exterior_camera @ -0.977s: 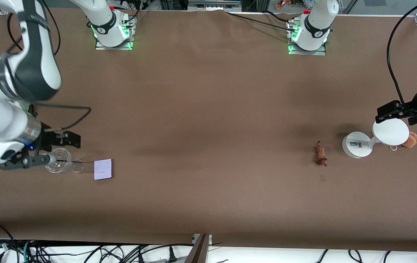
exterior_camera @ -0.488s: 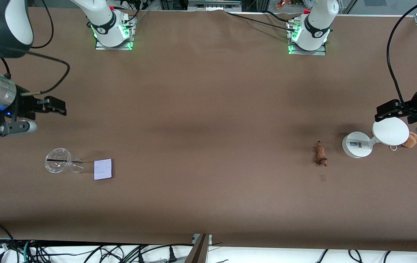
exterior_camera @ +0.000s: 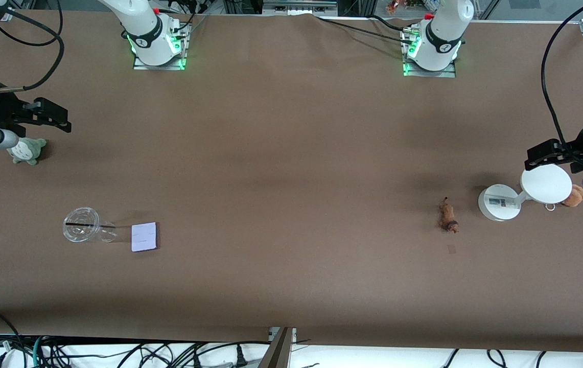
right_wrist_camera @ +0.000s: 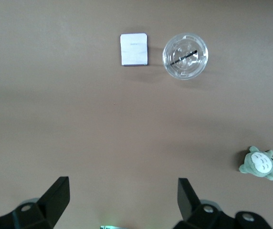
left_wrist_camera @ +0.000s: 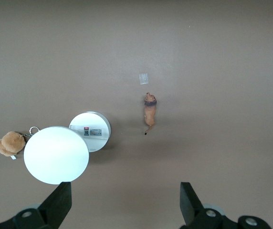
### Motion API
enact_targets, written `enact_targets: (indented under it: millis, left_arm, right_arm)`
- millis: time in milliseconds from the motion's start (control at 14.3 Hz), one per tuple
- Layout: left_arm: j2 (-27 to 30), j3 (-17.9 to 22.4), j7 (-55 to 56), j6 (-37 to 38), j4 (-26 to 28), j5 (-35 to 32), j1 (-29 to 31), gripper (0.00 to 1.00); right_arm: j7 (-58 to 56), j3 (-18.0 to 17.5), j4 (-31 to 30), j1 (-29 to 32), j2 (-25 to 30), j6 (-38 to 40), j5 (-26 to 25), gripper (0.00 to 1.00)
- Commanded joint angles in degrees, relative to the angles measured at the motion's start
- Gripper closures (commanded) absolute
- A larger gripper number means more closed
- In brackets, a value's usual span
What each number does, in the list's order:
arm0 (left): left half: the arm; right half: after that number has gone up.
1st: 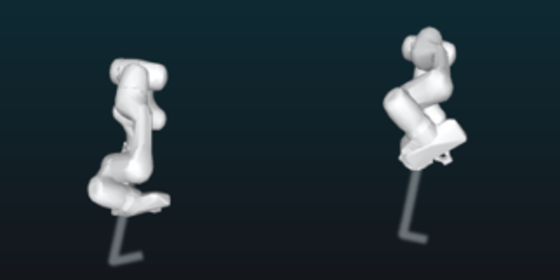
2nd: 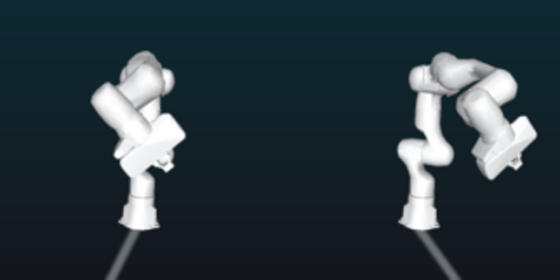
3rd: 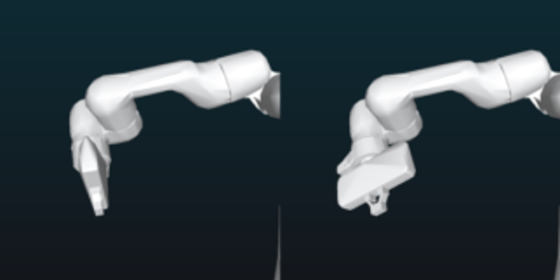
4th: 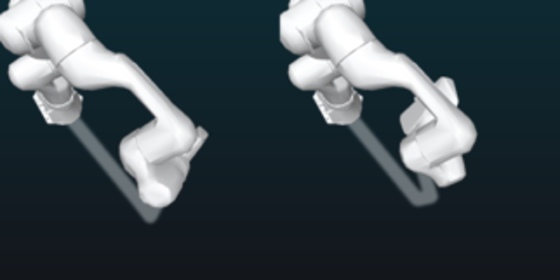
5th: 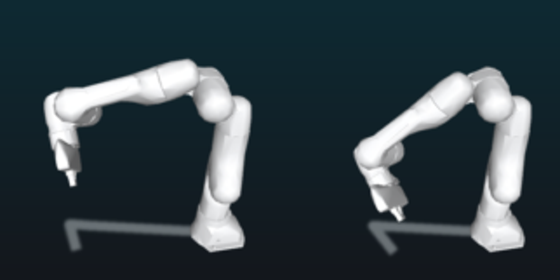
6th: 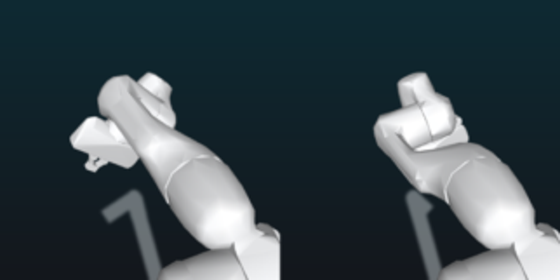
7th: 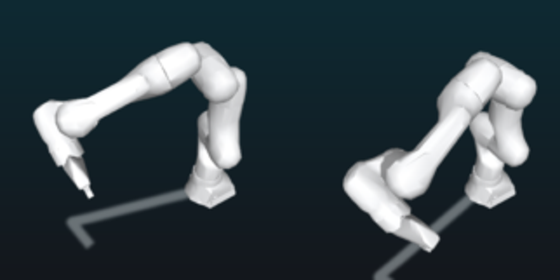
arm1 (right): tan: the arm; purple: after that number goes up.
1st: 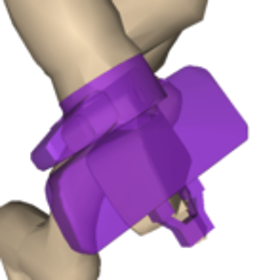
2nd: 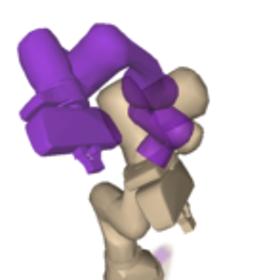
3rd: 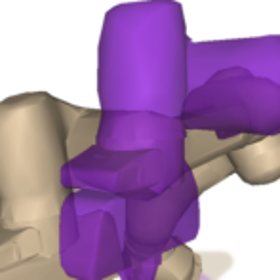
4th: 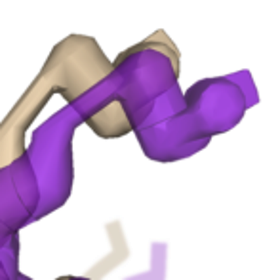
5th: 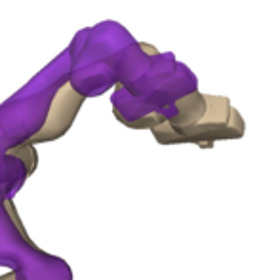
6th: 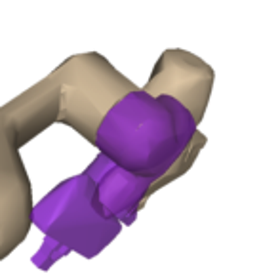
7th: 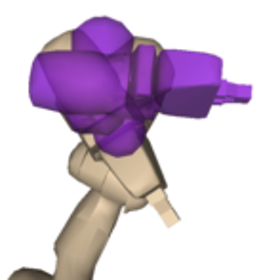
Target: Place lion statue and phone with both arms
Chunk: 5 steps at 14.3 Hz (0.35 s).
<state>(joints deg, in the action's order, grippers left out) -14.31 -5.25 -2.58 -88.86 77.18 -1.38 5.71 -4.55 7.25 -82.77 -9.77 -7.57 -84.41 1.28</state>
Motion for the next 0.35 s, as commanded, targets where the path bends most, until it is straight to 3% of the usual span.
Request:
enact_targets:
  millis: [0,279]
  left_arm:
    - [-0.5,0.2,-0.9,1.5,-1.8,0.4,0.0,0.0]
    - [-0.5,0.2,-0.9,1.5,-1.8,0.4,0.0,0.0]
  right_arm:
    - [-0.5,-0.7,1.6,0.5,-1.3,0.6,-1.4,0.0]
    - [-0.3,-0.7,1.6,0.5,-1.5,0.6,-1.4,0.0]
